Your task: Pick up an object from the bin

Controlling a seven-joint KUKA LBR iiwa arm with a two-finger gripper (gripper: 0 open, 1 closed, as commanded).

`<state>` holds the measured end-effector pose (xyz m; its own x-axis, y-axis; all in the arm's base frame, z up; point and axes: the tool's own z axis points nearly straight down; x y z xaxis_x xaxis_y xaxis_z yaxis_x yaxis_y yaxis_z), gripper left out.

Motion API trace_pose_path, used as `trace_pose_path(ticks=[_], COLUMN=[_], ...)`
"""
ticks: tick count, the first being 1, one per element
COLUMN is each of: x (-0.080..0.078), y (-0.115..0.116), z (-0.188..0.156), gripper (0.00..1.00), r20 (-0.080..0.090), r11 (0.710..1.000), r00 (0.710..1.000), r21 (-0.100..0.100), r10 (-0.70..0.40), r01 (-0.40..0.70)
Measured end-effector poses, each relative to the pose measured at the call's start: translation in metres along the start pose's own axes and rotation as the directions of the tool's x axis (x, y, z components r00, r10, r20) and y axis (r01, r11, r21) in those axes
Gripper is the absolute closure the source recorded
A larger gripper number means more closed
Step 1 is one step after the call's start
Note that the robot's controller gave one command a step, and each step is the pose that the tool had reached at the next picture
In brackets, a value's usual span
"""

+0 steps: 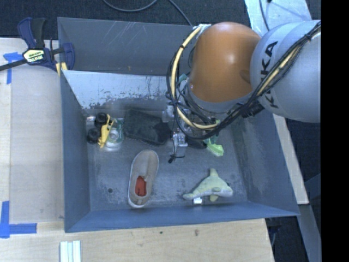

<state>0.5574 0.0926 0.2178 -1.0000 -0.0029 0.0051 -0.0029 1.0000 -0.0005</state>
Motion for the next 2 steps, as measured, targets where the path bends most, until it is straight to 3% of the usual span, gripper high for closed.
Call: trace_pose_path(ticks=[1,2], x=[-0.001,-0.007], y=[0.000,-0.003], z=[-0.005,0.037], gripper=[0.00,0.00], r20=[0.008,0.014], r11=[1.000,0.999], r00=[1.000,0.999], r21=[-0.001,-0.001], r10=[0.002,-0.048], r01=[-0.002,0.048])
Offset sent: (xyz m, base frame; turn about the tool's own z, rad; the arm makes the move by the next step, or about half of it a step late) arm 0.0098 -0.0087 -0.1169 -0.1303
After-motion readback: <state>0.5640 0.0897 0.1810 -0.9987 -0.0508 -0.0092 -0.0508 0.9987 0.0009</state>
